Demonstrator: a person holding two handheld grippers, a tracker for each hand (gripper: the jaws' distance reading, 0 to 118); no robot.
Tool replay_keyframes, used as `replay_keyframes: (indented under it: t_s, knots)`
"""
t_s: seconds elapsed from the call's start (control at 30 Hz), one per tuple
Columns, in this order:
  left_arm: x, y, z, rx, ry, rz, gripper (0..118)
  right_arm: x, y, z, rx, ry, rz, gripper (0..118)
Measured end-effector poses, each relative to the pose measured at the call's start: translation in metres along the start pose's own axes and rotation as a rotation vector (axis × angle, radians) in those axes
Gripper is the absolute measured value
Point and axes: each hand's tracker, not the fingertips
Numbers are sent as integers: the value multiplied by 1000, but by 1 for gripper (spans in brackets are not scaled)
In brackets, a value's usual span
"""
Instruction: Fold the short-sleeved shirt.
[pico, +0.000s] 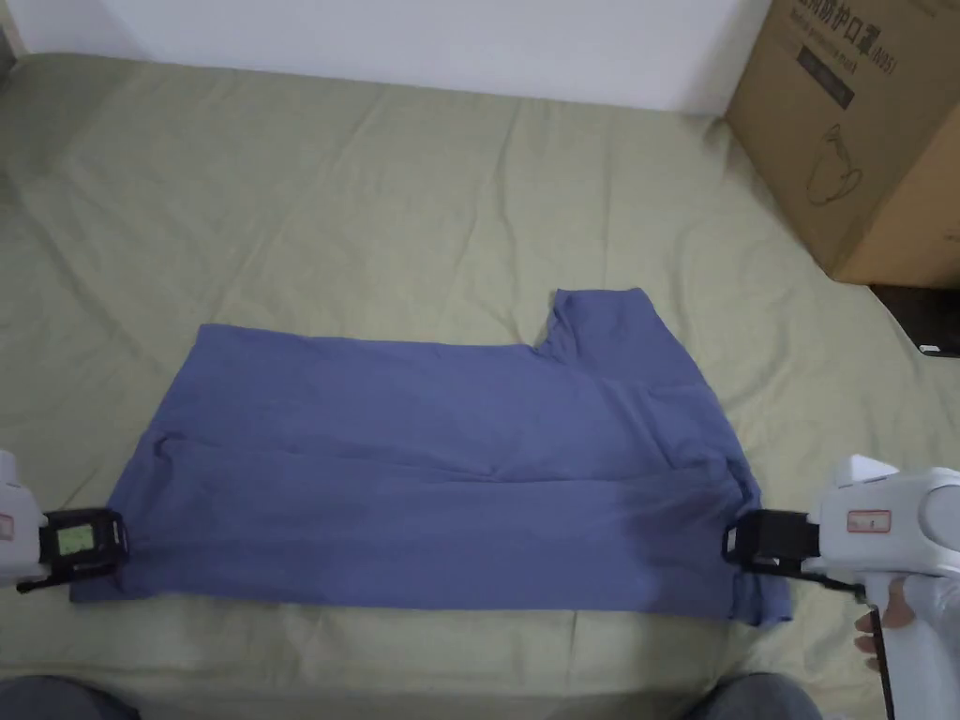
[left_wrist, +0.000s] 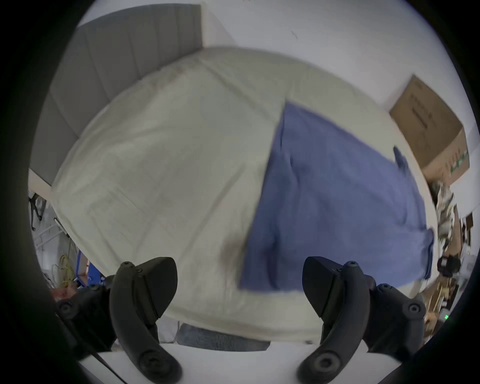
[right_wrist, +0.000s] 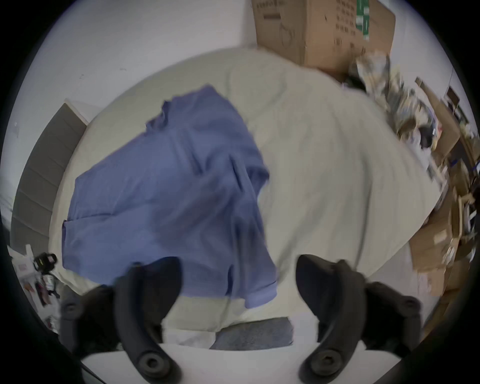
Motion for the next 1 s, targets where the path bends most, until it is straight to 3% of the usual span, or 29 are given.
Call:
replay_keyframes:
  t_s: [0.07,0.13,0.3,0.43,0.53,0.57,0.6,0.63,0.67,0.7,1.0]
  knots:
    - [1,16,26,144,-47,38,103,-11,13,32,174,-35,89,98]
    - [18,27,54,315,-61,-14,103,-26,29,65,377,-95,163,98]
    - [76,21,111,743,-59,-179,103,-76,32,128,826,-55,210,102]
    - [113,6,128,861,-42,-263,100,-108,19,140,947,-4,245,102]
    - [127,-5,128,868,-47,-286,74,-123,9,134,932,13,259,100]
    - [130,-6,129,870,-49,-288,46,-126,6,131,930,29,253,91]
    - [132,-8,129,866,-51,-289,21,-127,3,129,928,61,250,75]
    - [133,-10,128,859,-68,-291,1,-128,4,125,923,69,239,48]
    - [134,-12,128,852,-75,-283,0,-129,4,122,921,72,232,6]
    - [132,-9,125,821,-106,-288,0,-132,4,119,921,61,221,0]
    - [124,34,107,712,-168,-243,0,-140,26,107,911,68,212,0]
